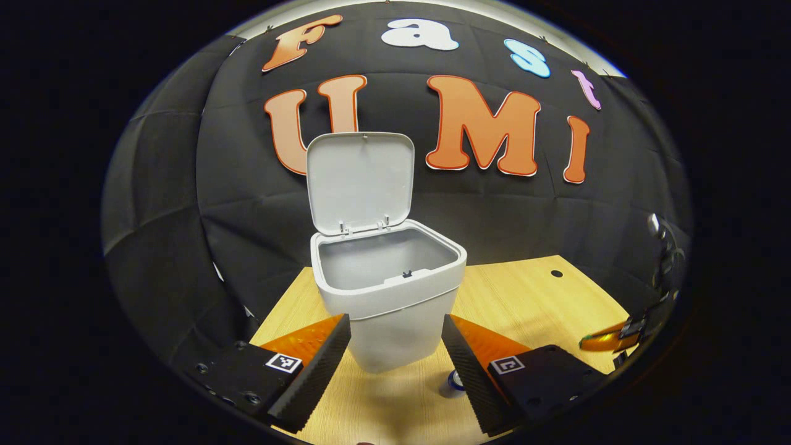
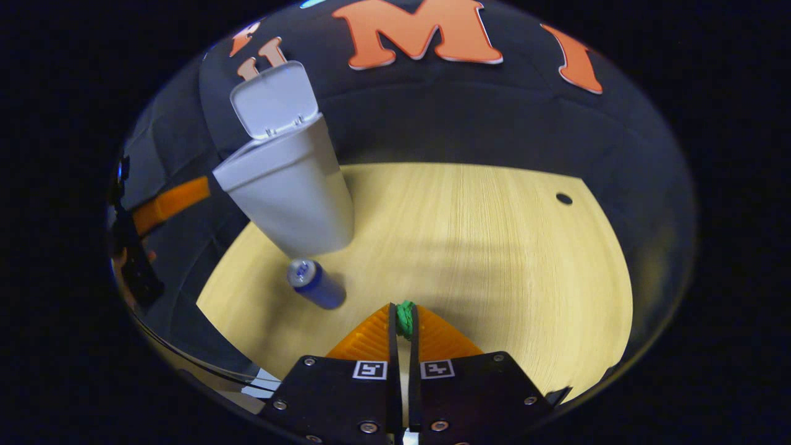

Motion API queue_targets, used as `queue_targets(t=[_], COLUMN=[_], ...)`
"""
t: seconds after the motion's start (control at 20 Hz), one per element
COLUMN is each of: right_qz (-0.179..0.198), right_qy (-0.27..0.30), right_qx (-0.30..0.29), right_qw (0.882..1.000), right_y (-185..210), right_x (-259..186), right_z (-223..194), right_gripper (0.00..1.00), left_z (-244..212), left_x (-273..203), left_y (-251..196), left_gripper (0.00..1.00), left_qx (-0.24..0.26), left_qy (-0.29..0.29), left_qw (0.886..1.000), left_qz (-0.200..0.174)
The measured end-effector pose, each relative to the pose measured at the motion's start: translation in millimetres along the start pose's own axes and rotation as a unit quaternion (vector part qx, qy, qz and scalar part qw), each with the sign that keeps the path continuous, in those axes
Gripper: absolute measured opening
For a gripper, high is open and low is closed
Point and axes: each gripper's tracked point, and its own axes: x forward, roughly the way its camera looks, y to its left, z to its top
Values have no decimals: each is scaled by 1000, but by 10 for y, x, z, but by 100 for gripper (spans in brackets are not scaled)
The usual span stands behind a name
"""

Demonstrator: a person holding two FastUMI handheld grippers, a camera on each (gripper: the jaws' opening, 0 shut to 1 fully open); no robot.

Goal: Press the lid of the desktop garbage bin to open it, pick up the crumpled paper on the desktop and throw it into the bin, then pick up the pop can on the desktop and drop it into the bin, and finally close the garbage bin lid.

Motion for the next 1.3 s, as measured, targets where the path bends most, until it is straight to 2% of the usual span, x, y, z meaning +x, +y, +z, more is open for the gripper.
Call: queue_targets(t=[0.15, 0.3, 0.4, 0.55, 0.65, 0.8, 1.05, 1.3], right_qz=[13, 40, 49, 91, 97, 126, 146, 125], right_qy=[-69, -146, -170, -195, -213, -224, -187, -153], right_qx=[-25, -46, -70, -78, -103, -120, -141, -179], right_qw=[997, 987, 982, 973, 967, 959, 961, 964], right_y=[135, 388, 555, 1002, 1232, 1638, 2160, 2371], right_x=[-201, -502, -456, -457, -410, -284, 309, 779], right_z=[668, 1411, 1749, 2213, 2471, 2735, 2817, 2645], right_gripper=[5, 5, 5, 5, 5, 5, 5, 5], left_z=[14, -20, -76, -185, -258, -357, -449, -541], left_x=[-76, -170, -238, -336, -397, -495, -605, -713], left_y=[57, 128, 170, 313, 417, 588, 835, 1122], left_gripper=[95, 94, 94, 96, 95, 95, 95, 96], left_qx=[-8, -25, -38, -48, -56, -70, -75, -82], left_qy=[-5, -4, -3, 7, 12, 15, 18, 22], left_qw=[1000, 1000, 999, 999, 998, 997, 996, 993], left_qz=[-1, 1, 2, 13, 20, 35, 53, 79])
